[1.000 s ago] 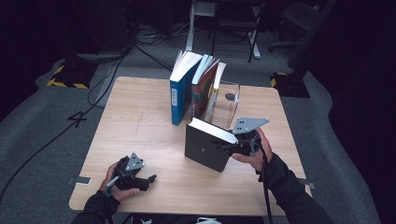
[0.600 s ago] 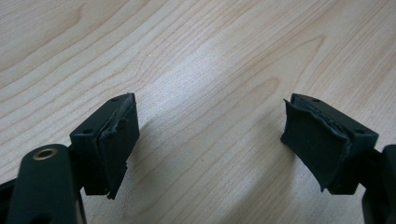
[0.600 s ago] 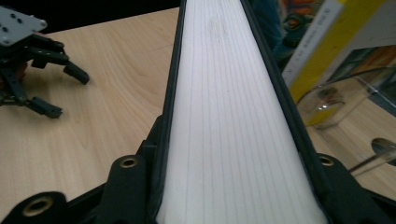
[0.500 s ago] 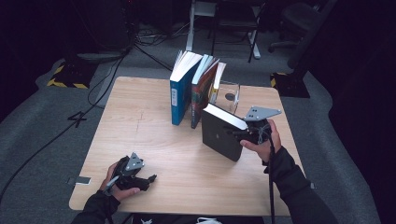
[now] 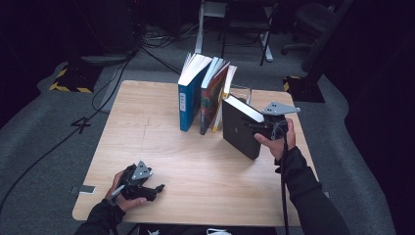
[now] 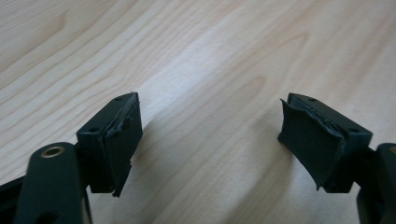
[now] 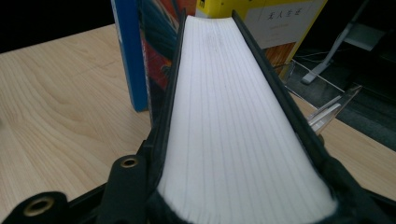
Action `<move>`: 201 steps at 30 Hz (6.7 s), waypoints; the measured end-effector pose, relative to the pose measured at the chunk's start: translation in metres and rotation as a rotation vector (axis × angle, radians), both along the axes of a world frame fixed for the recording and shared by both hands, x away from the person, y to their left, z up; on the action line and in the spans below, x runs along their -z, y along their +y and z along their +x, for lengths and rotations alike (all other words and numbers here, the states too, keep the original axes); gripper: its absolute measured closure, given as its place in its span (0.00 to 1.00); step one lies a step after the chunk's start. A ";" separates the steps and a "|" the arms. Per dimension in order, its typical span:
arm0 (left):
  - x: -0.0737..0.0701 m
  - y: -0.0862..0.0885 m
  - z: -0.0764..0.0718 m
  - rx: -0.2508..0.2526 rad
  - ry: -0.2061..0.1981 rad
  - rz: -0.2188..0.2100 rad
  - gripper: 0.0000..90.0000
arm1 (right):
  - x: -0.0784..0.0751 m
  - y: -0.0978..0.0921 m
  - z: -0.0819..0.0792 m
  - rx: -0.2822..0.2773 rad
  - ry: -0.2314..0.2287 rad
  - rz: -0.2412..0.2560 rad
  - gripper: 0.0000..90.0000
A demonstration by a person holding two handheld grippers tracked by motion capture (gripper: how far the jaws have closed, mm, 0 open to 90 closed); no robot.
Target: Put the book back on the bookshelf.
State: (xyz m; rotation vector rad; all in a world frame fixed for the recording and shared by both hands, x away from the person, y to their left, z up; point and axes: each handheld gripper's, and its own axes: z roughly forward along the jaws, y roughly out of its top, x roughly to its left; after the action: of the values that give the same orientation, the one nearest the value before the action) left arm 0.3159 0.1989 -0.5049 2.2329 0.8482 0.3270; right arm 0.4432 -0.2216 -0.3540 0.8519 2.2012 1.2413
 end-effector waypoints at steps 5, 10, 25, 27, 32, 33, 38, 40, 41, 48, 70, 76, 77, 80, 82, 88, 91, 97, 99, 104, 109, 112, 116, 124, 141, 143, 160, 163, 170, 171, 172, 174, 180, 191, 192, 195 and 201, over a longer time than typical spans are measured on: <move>0.000 -0.002 -0.001 0.021 0.000 0.002 0.24 | -0.004 0.002 0.003 0.033 -0.001 0.013 0.60; 0.000 -0.002 -0.002 0.026 -0.002 0.003 0.24 | -0.005 0.000 -0.001 0.058 -0.022 0.005 0.60; 0.000 -0.002 -0.001 0.028 0.000 0.006 0.24 | -0.002 -0.022 0.014 0.163 -0.009 0.080 0.60; 0.000 -0.003 -0.001 0.028 0.000 0.005 0.24 | -0.002 -0.022 0.018 0.180 -0.010 0.084 0.60; 0.000 -0.003 -0.001 0.027 0.001 0.005 0.24 | -0.004 -0.023 0.025 0.201 -0.011 0.097 0.60; 0.000 -0.003 -0.002 0.027 0.001 0.005 0.24 | -0.004 -0.023 0.026 0.205 -0.012 0.103 0.60; 0.000 -0.003 -0.002 0.023 0.002 0.001 0.23 | -0.009 -0.014 0.035 0.220 -0.029 0.120 0.60; 0.000 -0.004 -0.002 0.027 0.002 0.001 0.24 | -0.010 -0.010 0.040 0.230 -0.034 0.129 0.60; 0.000 -0.004 -0.002 0.030 0.000 0.002 0.24 | -0.010 -0.008 0.042 0.236 -0.039 0.133 0.60; 0.000 -0.004 -0.002 0.030 0.000 0.002 0.24 | -0.004 0.002 0.053 0.281 -0.055 0.141 0.60; 0.000 -0.005 -0.002 0.041 0.005 0.003 0.22 | 0.009 -0.003 0.050 0.242 -0.002 0.082 0.58; 0.000 -0.006 -0.002 0.043 0.006 0.003 0.22 | 0.008 -0.005 0.052 0.235 0.033 0.074 0.57; 0.000 -0.006 -0.002 0.044 0.005 0.004 0.22 | 0.007 -0.005 0.052 0.236 0.039 0.073 0.57; 0.000 -0.006 -0.002 0.046 0.005 0.003 0.22 | 0.005 -0.001 0.053 0.252 0.030 0.062 0.59; 0.000 -0.006 -0.002 0.046 0.004 0.003 0.22 | 0.004 0.000 0.055 0.265 0.018 0.082 0.59; 0.000 -0.006 -0.002 0.049 0.006 0.002 0.21 | -0.003 0.007 0.064 0.300 0.003 0.103 0.60; 0.000 -0.006 -0.002 0.051 0.005 0.001 0.21 | -0.011 0.011 0.070 0.317 -0.008 0.107 0.60; 0.000 -0.007 -0.003 0.051 0.006 -0.001 0.21 | -0.020 0.020 0.082 0.371 -0.045 0.125 0.60; 0.000 -0.007 -0.003 0.059 0.007 0.001 0.21 | -0.021 0.021 0.088 0.386 -0.053 0.136 0.60; 0.000 -0.008 -0.003 0.066 0.010 -0.001 0.21 | -0.019 0.024 0.101 0.413 -0.066 0.151 0.60; 0.000 -0.009 -0.004 0.066 0.008 -0.001 0.21 | -0.013 0.026 0.111 0.435 -0.096 0.181 0.60; 0.000 -0.009 -0.004 0.066 0.009 -0.002 0.21 | -0.006 0.027 0.117 0.442 -0.113 0.198 0.60; 0.000 -0.009 -0.004 0.068 0.009 0.000 0.21 | 0.002 0.026 0.123 0.455 -0.120 0.224 0.60; 0.000 -0.009 -0.004 0.076 0.010 0.002 0.20 | 0.018 0.027 0.129 0.462 -0.132 0.229 0.59; 0.000 -0.010 -0.002 0.077 0.008 0.004 0.20 | 0.026 0.022 0.108 0.409 -0.124 0.152 0.57; 0.000 -0.010 -0.002 0.076 0.008 0.003 0.20 | 0.027 0.021 0.108 0.399 -0.118 0.160 0.55; 0.000 -0.011 -0.002 0.074 0.007 0.003 0.20 | 0.032 -0.003 0.075 0.295 -0.112 0.179 0.49; 0.000 -0.011 -0.001 0.072 0.006 0.004 0.20 | 0.040 -0.010 0.069 0.282 -0.112 0.173 0.48; 0.000 -0.011 -0.002 0.068 0.008 0.004 0.20 | 0.075 -0.017 0.060 0.266 -0.101 0.194 0.53; 0.000 -0.011 -0.002 0.069 0.006 0.005 0.20 | 0.081 -0.017 0.059 0.262 -0.102 0.191 0.55; 0.000 -0.011 -0.001 0.069 0.006 0.005 0.20 | 0.086 -0.016 0.058 0.256 -0.104 0.184 0.57; 0.000 -0.011 -0.002 0.069 0.006 0.005 0.20 | 0.097 -0.013 0.060 0.261 -0.098 0.151 0.58; 0.000 -0.011 -0.002 0.068 0.007 0.004 0.20 | 0.103 -0.006 0.058 0.288 -0.108 0.171 0.59; 0.000 -0.011 -0.002 0.063 0.004 0.005 0.21 | 0.097 0.017 0.064 0.250 -0.108 0.126 0.60; 0.000 -0.011 -0.002 0.064 0.004 0.005 0.21 | 0.097 0.018 0.065 0.252 -0.110 0.126 0.60; 0.000 -0.011 -0.002 0.064 0.006 0.005 0.21 | 0.097 0.019 0.066 0.259 -0.117 0.124 0.60; 0.000 -0.011 -0.002 0.062 0.007 0.003 0.21 | 0.097 0.020 0.072 0.266 -0.113 0.122 0.60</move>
State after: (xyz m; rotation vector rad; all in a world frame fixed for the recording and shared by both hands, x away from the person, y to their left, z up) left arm 0.3143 0.1876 -0.5050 2.2596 0.7806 0.2913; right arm 0.5149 -0.2016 -0.4514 1.0569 1.8693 1.2676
